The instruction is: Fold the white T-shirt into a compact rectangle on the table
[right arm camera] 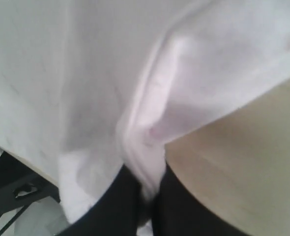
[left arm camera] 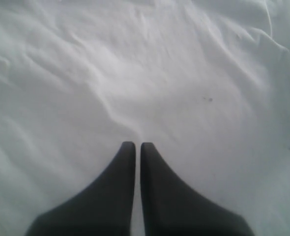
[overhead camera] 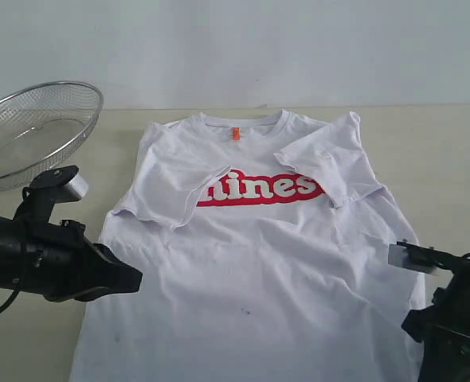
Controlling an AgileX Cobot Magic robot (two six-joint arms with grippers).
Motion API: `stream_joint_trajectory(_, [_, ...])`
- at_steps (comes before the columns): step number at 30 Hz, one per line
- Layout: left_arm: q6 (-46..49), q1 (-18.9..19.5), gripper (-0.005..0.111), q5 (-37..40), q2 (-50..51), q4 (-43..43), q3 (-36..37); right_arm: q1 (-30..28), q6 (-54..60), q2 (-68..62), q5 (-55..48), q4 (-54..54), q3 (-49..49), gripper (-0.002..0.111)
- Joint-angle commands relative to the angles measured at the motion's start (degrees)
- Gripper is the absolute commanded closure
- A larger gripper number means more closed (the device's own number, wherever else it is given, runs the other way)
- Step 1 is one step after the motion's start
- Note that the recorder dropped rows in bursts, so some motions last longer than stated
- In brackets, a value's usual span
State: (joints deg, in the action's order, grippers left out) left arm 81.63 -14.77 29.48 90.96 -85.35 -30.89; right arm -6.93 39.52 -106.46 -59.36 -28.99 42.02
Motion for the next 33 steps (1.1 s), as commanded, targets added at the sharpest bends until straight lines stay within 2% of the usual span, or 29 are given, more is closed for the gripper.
stream_joint_trajectory(1, [0.7, -0.4, 0.102, 0.7, 0.2, -0.8, 0.1, 0.1, 0.0, 0.1, -4.4, 0.7, 1.8, 0.108])
stream_joint_trajectory(14, [0.8, -0.4, 0.102, 0.3, 0.2, -0.8, 0.1, 0.1, -1.0, 6.8, -3.8, -8.8, 9.8, 0.108])
stream_joint_trajectory(23, [0.7, -0.4, 0.102, 0.1, 0.2, -0.5, 0.1, 0.1, -5.6, 6.8, 5.8, -9.7, 18.3, 0.108])
stream_joint_trajectory(27, [0.3, -0.4, 0.102, -1.3, 0.2, -0.5, 0.1, 0.1, -8.9, 5.5, 12.1, -9.7, 22.9, 0.108])
stream_joint_trajectory(33, [0.3, -0.4, 0.102, -3.1, 0.2, -0.5, 0.1, 0.1, -7.2, -3.1, 12.0, -15.8, 32.7, 0.108])
